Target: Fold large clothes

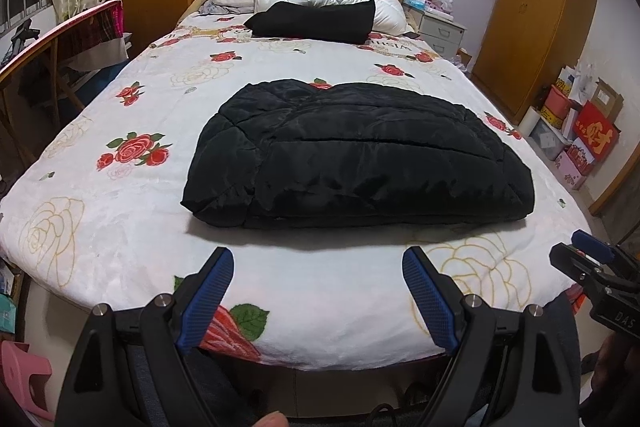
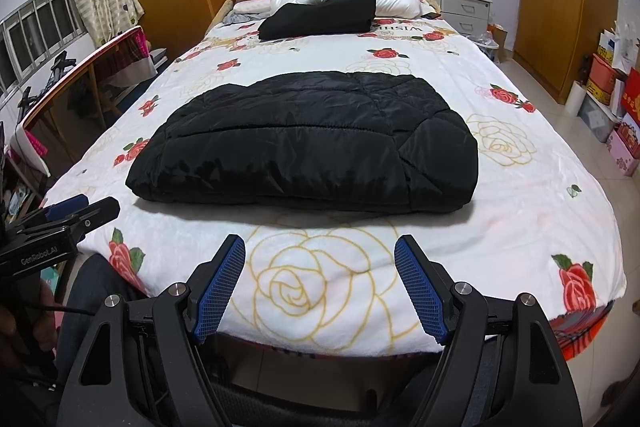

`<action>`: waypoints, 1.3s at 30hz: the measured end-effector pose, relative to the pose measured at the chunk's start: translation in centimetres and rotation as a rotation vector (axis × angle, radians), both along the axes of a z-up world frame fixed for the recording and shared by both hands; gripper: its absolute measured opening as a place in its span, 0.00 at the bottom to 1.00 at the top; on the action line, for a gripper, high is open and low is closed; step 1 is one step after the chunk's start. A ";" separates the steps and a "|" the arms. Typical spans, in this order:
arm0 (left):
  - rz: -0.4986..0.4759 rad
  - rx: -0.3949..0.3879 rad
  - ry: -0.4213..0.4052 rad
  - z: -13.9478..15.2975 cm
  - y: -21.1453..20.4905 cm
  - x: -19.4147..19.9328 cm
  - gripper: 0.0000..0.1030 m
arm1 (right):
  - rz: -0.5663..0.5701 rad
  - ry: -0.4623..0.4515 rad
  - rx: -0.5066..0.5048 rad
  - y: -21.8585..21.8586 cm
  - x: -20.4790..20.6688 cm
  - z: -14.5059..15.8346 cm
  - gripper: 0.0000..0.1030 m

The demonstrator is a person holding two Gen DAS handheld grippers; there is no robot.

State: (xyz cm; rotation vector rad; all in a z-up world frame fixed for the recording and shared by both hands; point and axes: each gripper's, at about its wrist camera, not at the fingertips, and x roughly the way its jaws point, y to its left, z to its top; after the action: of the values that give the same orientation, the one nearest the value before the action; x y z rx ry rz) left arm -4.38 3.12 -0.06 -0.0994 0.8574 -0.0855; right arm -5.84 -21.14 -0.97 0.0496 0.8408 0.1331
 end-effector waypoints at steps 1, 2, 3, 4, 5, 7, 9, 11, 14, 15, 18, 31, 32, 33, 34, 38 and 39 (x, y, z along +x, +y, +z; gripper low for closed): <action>-0.001 -0.005 0.000 0.0 0.0 0.0 0.85 | 0.000 0.000 0.000 0.0 0.0 0.0 0.75; -0.002 -0.012 0.001 0.0 0.1 0.0 0.85 | 0.000 0.000 0.000 0.0 0.0 0.0 0.75; 0.000 -0.013 0.002 0.0 0.1 0.0 0.85 | 0.000 0.001 -0.001 0.0 0.0 0.0 0.75; 0.001 -0.010 0.002 0.0 0.0 0.0 0.85 | 0.000 0.000 0.000 0.0 0.0 0.0 0.75; 0.003 -0.005 0.003 -0.1 0.0 0.0 0.85 | 0.001 0.000 0.000 0.0 0.0 0.0 0.75; 0.002 -0.008 0.003 -0.1 0.0 0.0 0.85 | 0.000 0.001 0.000 0.0 0.0 0.0 0.75; 0.002 -0.006 0.003 -0.1 0.0 0.0 0.85 | 0.000 0.001 0.000 0.0 0.0 0.1 0.75; 0.002 -0.008 0.003 -0.1 0.0 0.0 0.85 | 0.000 0.002 0.000 0.0 0.0 -0.1 0.75; 0.001 -0.011 0.002 -0.1 0.0 0.0 0.85 | 0.000 0.002 0.000 0.0 -0.1 -0.2 0.75; 0.001 -0.012 0.002 -0.1 0.0 0.0 0.85 | 0.000 0.002 -0.001 0.0 -0.1 -0.2 0.75; 0.006 0.000 0.003 -0.1 -0.1 -0.1 0.85 | 0.000 0.002 0.000 -0.1 -0.1 -0.2 0.75; 0.006 0.008 0.005 -0.1 -0.3 0.0 0.85 | 0.001 0.002 -0.004 -0.1 -0.1 -0.3 0.75; 0.004 0.008 0.005 -0.2 -0.3 0.0 0.85 | 0.001 0.002 -0.005 -0.1 -0.1 -0.3 0.75; 0.002 0.009 0.005 -0.1 -0.3 0.0 0.85 | 0.002 0.003 -0.006 -0.1 -0.1 -0.4 0.75; 0.000 0.009 0.005 -0.1 -0.3 0.0 0.85 | 0.001 0.003 -0.005 -0.1 -0.1 -0.4 0.75; -0.002 0.015 0.008 -0.2 -0.4 0.1 0.85 | 0.001 0.006 -0.007 -0.1 -0.1 -0.4 0.75; -0.001 0.017 0.008 -0.2 -0.4 0.1 0.85 | 0.001 0.006 -0.008 -0.2 -0.1 -0.5 0.75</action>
State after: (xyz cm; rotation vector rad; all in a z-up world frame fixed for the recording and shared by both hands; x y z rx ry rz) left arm -4.28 2.67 -0.24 -0.0837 0.8663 -0.0787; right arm -5.98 -21.34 -1.48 0.0423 0.8471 0.1303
